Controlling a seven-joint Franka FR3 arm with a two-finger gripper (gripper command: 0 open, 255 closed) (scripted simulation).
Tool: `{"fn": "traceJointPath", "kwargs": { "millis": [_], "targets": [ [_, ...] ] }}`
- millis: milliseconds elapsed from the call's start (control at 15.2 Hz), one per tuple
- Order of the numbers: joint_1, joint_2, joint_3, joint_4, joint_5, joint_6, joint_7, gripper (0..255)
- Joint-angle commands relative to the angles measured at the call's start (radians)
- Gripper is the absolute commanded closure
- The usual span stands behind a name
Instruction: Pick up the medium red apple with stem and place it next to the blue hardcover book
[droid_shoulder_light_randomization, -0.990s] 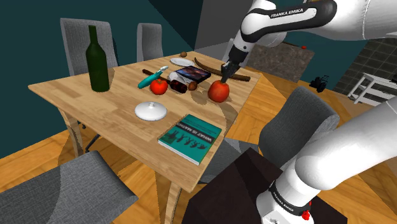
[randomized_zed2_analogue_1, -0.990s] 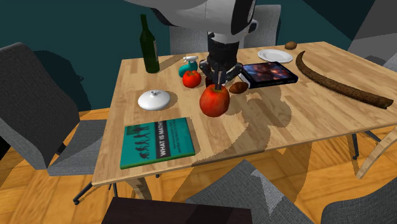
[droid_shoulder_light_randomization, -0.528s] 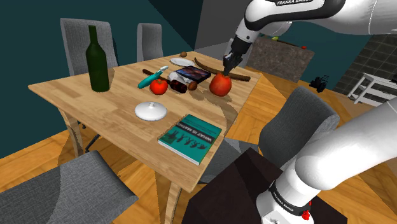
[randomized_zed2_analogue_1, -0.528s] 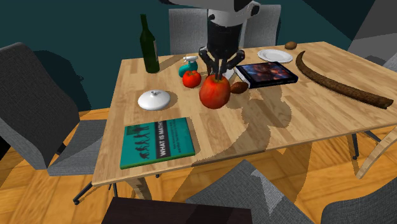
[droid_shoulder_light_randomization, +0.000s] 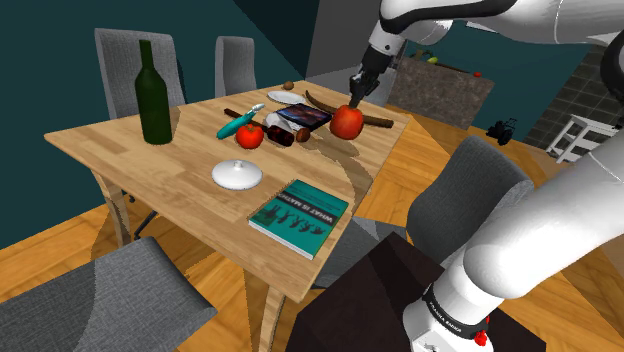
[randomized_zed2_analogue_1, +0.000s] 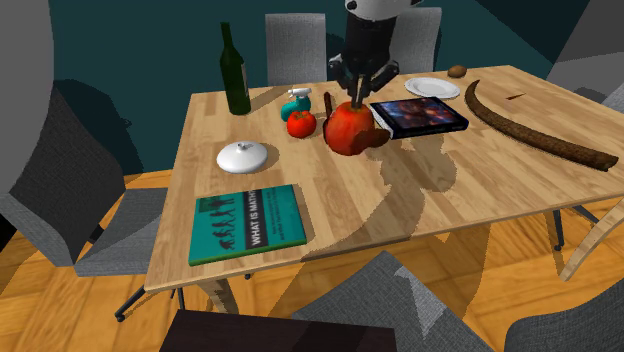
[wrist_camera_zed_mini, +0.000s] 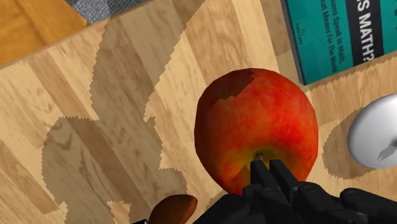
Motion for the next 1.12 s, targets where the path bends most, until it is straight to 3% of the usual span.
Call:
{"fn": "traceJointPath", "kwargs": {
  "millis": [0, 660, 924, 1056],
  "targets": [
    [-0.006, 0.071, -0.023, 0.076, 0.016, -0.008, -0.035, 255],
    [-0.085, 0.494, -0.090, 0.591, 0.151, -0.130, -0.184, 255],
    [-0.160, 0.713, -0.090, 0.911, 0.214, -0.243, -0.215, 255],
    [-0.221, 0.874, -0.079, 1.174, 0.250, -0.345, -0.213, 255]
  ]
}}
